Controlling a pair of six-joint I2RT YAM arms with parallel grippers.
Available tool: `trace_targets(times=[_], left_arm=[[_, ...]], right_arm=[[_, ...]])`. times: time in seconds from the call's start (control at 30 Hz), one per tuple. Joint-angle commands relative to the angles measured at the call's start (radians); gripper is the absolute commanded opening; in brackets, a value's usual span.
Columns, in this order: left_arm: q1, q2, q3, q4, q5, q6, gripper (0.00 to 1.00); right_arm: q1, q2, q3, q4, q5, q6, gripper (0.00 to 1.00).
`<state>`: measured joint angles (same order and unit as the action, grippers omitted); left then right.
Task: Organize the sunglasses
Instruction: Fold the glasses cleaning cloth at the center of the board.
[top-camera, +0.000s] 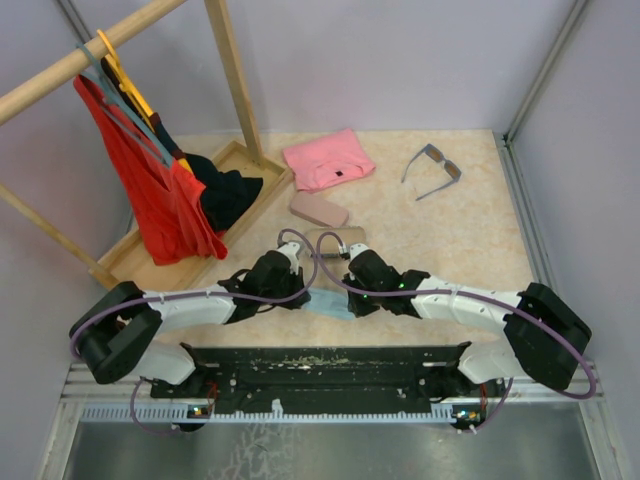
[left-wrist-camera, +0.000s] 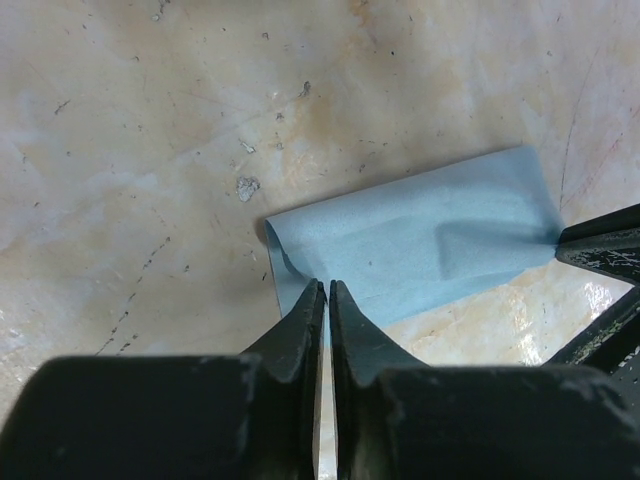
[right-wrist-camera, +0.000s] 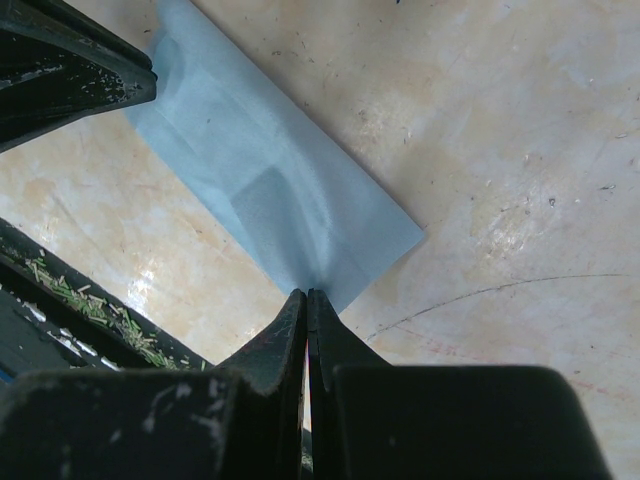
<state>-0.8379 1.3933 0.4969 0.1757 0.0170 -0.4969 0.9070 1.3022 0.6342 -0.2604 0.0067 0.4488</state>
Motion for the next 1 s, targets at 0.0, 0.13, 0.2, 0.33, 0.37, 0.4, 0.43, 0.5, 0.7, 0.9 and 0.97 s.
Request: trace_targets(times=[0.0, 0.13, 0.2, 0.33, 0.37, 0.4, 0.43, 0.5, 0.7, 0.9, 0.97], left_arm=[[-0.002, 0.008, 0.026, 0.004, -0.010, 0.007, 0.12], [-0.001, 0.013, 0.027, 0.006, -0.004, 0.006, 0.13], [-0.001, 0.015, 0.025, 0.008, -0.003, 0.004, 0.13], [-0.002, 0.015, 0.020, 0.011, 0.000, -0.001, 0.13], [-0.002, 0.015, 0.017, 0.013, 0.001, -0.002, 0.14], [-0.001, 0.016, 0.016, 0.014, 0.001, -0.002, 0.14], [-0.001, 0.016, 0.016, 0.014, 0.003, -0.002, 0.14], [-0.001, 0.018, 0.017, 0.015, 0.006, -0.003, 0.15], [-0.002, 0.018, 0.014, 0.016, 0.007, -0.004, 0.18], [-0.001, 0.031, 0.015, 0.027, 0.013, -0.005, 0.10], [0.000, 0.032, 0.016, 0.028, 0.015, -0.003, 0.08]], right_arm=[[0.006, -0.015, 0.011, 0.041, 0.009, 0.004, 0.00], [0.006, -0.012, 0.012, 0.042, 0.009, 0.003, 0.00], [0.006, -0.014, 0.012, 0.042, 0.009, 0.003, 0.00], [0.007, -0.017, 0.008, 0.040, 0.010, 0.004, 0.00], [0.006, -0.018, 0.007, 0.040, 0.010, 0.003, 0.00], [0.006, -0.018, 0.007, 0.039, 0.012, 0.004, 0.00], [0.006, -0.018, 0.007, 0.040, 0.011, 0.004, 0.00], [0.007, -0.018, 0.006, 0.041, 0.010, 0.005, 0.00], [0.006, -0.018, 0.005, 0.043, 0.009, 0.005, 0.00], [0.006, -0.022, 0.004, 0.043, 0.010, 0.007, 0.00], [0.006, -0.022, 0.002, 0.043, 0.012, 0.007, 0.00]])
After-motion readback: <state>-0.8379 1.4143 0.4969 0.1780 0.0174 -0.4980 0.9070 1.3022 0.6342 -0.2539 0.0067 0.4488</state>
